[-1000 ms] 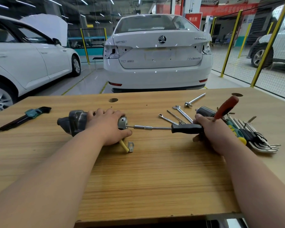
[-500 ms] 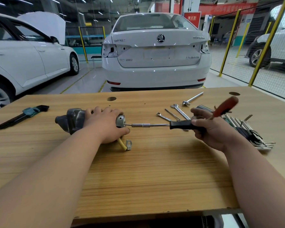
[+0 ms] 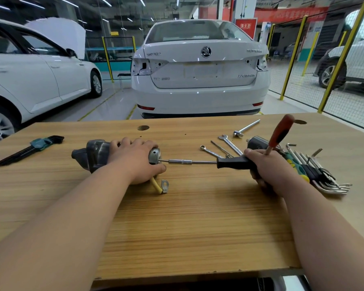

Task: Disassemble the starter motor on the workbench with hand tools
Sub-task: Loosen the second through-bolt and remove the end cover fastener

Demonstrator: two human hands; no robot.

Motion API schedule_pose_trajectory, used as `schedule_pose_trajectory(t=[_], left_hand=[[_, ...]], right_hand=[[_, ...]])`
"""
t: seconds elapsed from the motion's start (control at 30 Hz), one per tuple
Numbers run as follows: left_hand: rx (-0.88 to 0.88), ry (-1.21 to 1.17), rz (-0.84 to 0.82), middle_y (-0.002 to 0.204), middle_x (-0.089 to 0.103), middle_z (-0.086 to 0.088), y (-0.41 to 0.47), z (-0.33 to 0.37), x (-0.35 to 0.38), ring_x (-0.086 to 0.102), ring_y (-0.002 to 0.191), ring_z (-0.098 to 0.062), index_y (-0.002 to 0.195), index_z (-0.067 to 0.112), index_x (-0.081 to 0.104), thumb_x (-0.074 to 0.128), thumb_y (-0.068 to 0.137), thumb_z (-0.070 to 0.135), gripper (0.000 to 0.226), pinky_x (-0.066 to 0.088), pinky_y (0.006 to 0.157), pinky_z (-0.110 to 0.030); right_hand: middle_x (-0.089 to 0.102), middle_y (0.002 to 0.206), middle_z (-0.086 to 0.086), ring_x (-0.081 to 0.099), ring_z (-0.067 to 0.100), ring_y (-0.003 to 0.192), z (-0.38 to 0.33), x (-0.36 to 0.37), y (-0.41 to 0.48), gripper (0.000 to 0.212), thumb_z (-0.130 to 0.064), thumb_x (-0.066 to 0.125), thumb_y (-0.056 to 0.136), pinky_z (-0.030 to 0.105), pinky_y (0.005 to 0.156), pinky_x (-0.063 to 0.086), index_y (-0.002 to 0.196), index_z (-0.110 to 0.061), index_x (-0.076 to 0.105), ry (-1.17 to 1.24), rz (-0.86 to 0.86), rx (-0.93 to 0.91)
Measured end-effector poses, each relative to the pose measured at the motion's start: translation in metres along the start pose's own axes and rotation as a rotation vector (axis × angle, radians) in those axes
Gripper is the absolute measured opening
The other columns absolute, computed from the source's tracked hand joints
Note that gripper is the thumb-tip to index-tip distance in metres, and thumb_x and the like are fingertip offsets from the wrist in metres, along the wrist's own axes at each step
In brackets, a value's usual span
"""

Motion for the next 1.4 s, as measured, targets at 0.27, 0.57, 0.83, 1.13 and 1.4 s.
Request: schedule_pose_trajectory(t=[0.27,0.57,0.83,1.13,1.4], left_hand=[[0.002,-0.006,-0.003,0.146,0.037,0.006,0.001,-0.001,0.002,0.027,0.133,-0.025,0.142,0.043,0.024,0.044,0.075,0.078,0.078,0.015,0.107,-0.050],[-0.011,-0.014,-0.023,0.148,0.034,0.006,0.000,-0.001,0.000,0.026,0.135,-0.026,0.142,0.044,0.025,0.033,0.076,0.083,0.077,0.014,0.107,-0.048],[-0.019,-0.035,-0.055,0.147,0.035,0.006,0.001,0.002,-0.003,0.025,0.133,-0.027,0.142,0.043,0.027,0.047,0.080,0.072,0.072,0.014,0.106,-0.047],[0.030,-0.056,-0.047,0.149,0.030,0.006,-0.004,0.001,-0.004,0.024,0.135,-0.028,0.143,0.050,0.019,0.042,0.083,0.072,0.068,0.011,0.108,-0.049],[0.089,-0.029,-0.015,0.149,0.026,0.010,-0.009,0.001,0.001,0.020,0.137,-0.024,0.142,0.053,0.017,0.034,0.086,0.071,0.061,0.002,0.111,-0.051]], right_hand=[[0.060,0.090,0.010,0.051,0.010,0.049,0.007,0.004,0.008,0.030,0.003,0.058,0.092,0.025,0.046,0.045,0.114,-0.017,0.064,0.528,-0.128,0.023],[0.074,0.072,0.007,0.060,0.018,0.053,-0.001,0.002,-0.002,0.040,-0.055,0.042,0.099,0.034,0.061,0.049,0.098,-0.024,0.067,0.035,0.062,0.050],[0.067,0.084,0.009,0.055,0.013,0.053,0.001,0.002,0.000,0.015,-0.023,0.059,0.098,0.026,0.048,0.048,0.111,-0.020,0.067,0.395,-0.061,0.062],[0.064,0.101,0.013,0.063,0.019,0.061,-0.001,0.006,-0.003,0.019,-0.023,0.058,0.098,0.030,0.057,0.055,0.115,-0.018,0.064,0.437,-0.042,0.071],[0.067,0.078,0.009,0.051,0.013,0.049,0.000,0.001,0.004,0.018,-0.036,0.056,0.099,0.028,0.049,0.045,0.106,-0.024,0.067,0.226,0.058,0.021]])
Point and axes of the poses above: each hand's wrist, its own y-axis towards the middle knuckle, its own x-axis out of the palm, z = x × y, the point moved 5 cm from there along y, towards the middle knuckle
